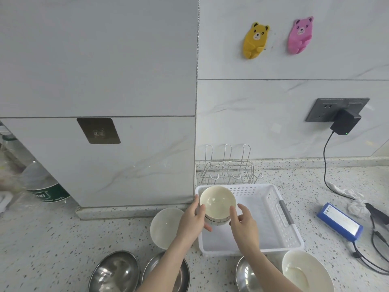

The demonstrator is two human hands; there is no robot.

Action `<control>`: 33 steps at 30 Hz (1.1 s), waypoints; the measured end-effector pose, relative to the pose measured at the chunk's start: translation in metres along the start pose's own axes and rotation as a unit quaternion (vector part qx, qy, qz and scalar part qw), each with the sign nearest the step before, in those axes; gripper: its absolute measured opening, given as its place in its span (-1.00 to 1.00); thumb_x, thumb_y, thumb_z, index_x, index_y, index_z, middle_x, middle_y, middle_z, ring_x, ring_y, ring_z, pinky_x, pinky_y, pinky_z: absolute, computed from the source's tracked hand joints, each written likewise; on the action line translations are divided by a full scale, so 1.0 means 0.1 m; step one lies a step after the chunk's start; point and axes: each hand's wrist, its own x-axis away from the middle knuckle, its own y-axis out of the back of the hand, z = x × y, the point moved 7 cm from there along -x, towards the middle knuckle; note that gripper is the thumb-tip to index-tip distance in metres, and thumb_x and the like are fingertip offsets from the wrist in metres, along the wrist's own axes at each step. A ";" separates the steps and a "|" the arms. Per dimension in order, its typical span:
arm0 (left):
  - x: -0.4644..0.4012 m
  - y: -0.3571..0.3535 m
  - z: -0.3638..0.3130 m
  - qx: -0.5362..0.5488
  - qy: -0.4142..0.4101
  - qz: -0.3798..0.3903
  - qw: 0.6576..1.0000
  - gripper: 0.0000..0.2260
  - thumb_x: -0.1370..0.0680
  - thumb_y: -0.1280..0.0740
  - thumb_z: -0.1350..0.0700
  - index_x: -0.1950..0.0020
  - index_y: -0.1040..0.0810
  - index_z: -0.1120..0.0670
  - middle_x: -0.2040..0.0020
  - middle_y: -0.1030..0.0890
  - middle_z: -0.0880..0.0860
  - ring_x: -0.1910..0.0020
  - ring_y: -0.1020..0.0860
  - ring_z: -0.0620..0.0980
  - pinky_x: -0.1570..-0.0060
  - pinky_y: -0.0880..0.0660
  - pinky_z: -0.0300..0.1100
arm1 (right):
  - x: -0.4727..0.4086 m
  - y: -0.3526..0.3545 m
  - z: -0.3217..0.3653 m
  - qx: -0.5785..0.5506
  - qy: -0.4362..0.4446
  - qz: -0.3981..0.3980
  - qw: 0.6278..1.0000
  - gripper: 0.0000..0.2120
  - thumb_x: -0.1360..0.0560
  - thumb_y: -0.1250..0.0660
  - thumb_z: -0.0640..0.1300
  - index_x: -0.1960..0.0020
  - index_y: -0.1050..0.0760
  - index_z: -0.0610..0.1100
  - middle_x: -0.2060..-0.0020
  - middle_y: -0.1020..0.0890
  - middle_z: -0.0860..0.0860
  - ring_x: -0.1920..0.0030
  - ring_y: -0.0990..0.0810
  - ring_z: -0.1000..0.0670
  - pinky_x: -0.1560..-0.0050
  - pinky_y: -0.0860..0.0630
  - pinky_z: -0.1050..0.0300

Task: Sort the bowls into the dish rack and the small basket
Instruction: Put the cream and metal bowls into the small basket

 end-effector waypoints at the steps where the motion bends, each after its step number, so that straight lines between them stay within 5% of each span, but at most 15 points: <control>1: 0.04 0.06 0.03 0.031 -0.008 -0.011 0.999 -0.56 -0.65 -0.16 -0.06 -0.55 -0.24 -0.13 0.33 -0.70 0.01 0.52 -0.52 -0.27 0.32 -0.44 -0.21 | 0.01 0.01 0.01 -0.002 0.000 -0.003 1.000 -0.48 -0.57 -0.13 0.23 -0.43 -0.34 -0.01 0.30 -0.64 0.06 0.22 -0.60 0.11 0.14 -0.58 0.02; 6: 0.28 0.77 0.36 0.071 0.015 -0.219 0.973 -0.84 -0.59 -0.29 0.06 -0.15 -0.57 -0.04 0.32 -0.69 -0.03 0.25 -0.61 -0.18 0.28 -0.37 -0.20 | 0.07 0.04 0.05 0.000 0.008 -0.019 1.000 -0.59 -0.59 -0.12 0.16 -0.35 -0.40 0.01 0.35 -0.63 0.04 0.26 -0.60 0.10 0.22 -0.54 0.06; 8: 0.33 1.03 0.49 0.040 0.038 -0.265 0.963 -0.79 -0.57 -0.29 0.13 -0.19 -0.56 0.05 0.04 -0.70 0.03 0.03 -0.61 0.02 0.15 -0.39 -0.14 | 0.08 0.08 0.07 -0.004 0.008 -0.039 0.999 -0.59 -0.60 -0.12 0.12 -0.37 -0.38 -0.03 0.31 -0.62 0.06 0.24 -0.58 0.10 0.20 -0.49 0.06; 11: 0.29 1.21 0.70 -0.054 0.090 -0.234 0.967 -0.61 -0.53 -0.32 0.12 -0.35 -0.46 0.14 -0.24 -0.56 0.14 -0.15 -0.54 0.16 0.02 -0.42 -0.07 | 0.12 0.13 0.09 -0.009 0.008 -0.073 0.997 -0.60 -0.60 -0.11 0.08 -0.39 -0.35 -0.03 0.21 -0.57 0.15 0.19 -0.54 0.11 0.17 -0.43 0.05; 17: 0.27 1.14 0.87 -0.147 0.141 -0.136 0.969 -0.85 -0.53 -0.28 0.10 0.00 -0.52 0.17 0.19 -0.59 0.08 0.28 -0.53 0.05 0.27 -0.41 -0.13 | 0.18 0.14 0.20 0.014 0.045 -0.072 0.996 -0.66 -0.61 -0.10 0.06 -0.35 -0.36 0.04 0.20 -0.55 0.19 0.24 -0.57 0.04 0.16 -0.51 0.03; 21: 0.28 1.11 0.79 -0.188 0.127 -0.100 0.969 -0.91 -0.52 -0.22 0.21 0.04 -0.50 0.17 0.39 -0.53 0.07 0.50 -0.44 0.00 0.51 -0.30 -0.28 | 0.21 0.16 0.25 0.000 0.052 -0.069 0.996 -0.69 -0.61 -0.11 0.04 -0.33 -0.38 0.05 0.20 -0.56 0.19 0.23 -0.57 0.05 0.15 -0.52 0.02; 25: 0.26 1.11 0.73 -0.178 0.131 -0.106 0.969 -0.84 -0.49 -0.19 0.31 -0.01 -0.50 0.24 0.40 -0.54 0.13 0.51 -0.44 0.02 0.55 -0.29 -0.29 | 0.29 0.30 0.28 -0.072 0.046 -0.109 0.990 -0.72 -0.60 -0.13 0.00 -0.29 -0.39 0.08 0.23 -0.59 0.14 0.30 -0.55 0.11 0.30 -0.39 0.14; 33: 0.36 1.11 0.64 -0.103 0.099 -0.163 0.976 -0.79 -0.47 -0.19 0.31 -0.06 -0.49 0.17 0.22 -0.66 0.14 0.36 -0.66 0.02 0.45 -0.44 -0.20 | 0.60 0.70 0.00 -0.187 0.030 -0.150 0.970 -0.77 -0.59 -0.18 -0.07 -0.18 -0.40 0.19 0.26 -0.65 0.09 0.36 -0.52 0.20 0.24 -0.45 0.09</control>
